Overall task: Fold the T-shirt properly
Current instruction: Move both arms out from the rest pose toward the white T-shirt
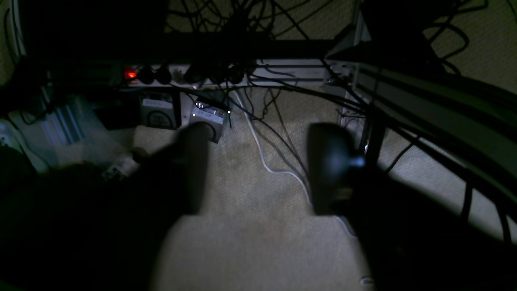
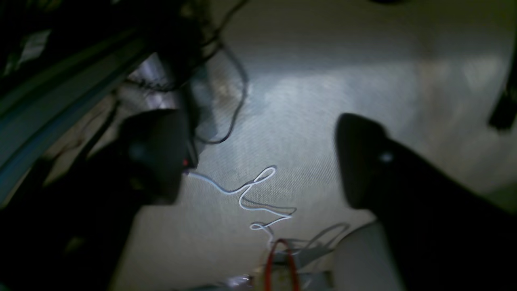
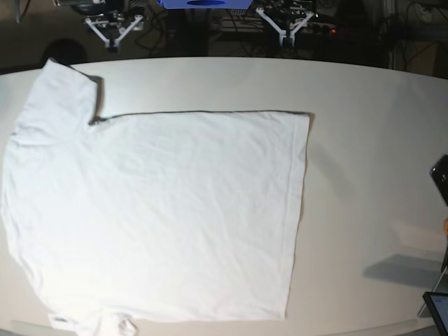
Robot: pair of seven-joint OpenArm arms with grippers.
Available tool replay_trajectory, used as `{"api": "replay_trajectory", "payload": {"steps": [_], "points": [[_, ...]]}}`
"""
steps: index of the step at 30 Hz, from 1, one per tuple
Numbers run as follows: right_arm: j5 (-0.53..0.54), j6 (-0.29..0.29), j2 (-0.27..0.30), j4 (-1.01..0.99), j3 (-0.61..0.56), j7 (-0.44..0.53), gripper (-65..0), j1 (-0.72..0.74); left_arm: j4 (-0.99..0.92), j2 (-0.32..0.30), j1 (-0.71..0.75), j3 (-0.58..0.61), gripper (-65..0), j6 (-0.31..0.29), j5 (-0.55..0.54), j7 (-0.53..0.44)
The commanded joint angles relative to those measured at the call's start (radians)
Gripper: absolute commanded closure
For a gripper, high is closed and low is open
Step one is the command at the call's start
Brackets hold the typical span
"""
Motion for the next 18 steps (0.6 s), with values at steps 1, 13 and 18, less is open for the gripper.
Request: {"api": "replay_trajectory", "payload": {"steps": [1, 13, 18], "points": [[0.002, -0.010, 0.003, 0.002, -0.020, 0.006, -34.8, -0.001, 0.002, 0.007, 0.002, -0.002, -14.6, 0.004, 0.001, -0.007], [0.005, -0.011, -0.007, 0.001, -0.035, 0.006, -5.8, -0.003, 0.002, 0.013, 0.008, 0.000, 0.0, 0.004, 0.007, -0.009], [0.005, -0.011, -0.027, 0.002, -0.036, 0.006, -5.8, -0.016, 0.002, 0.015, 0.008, 0.000, 0.0, 0.004, 0.009, -0.009]]}}
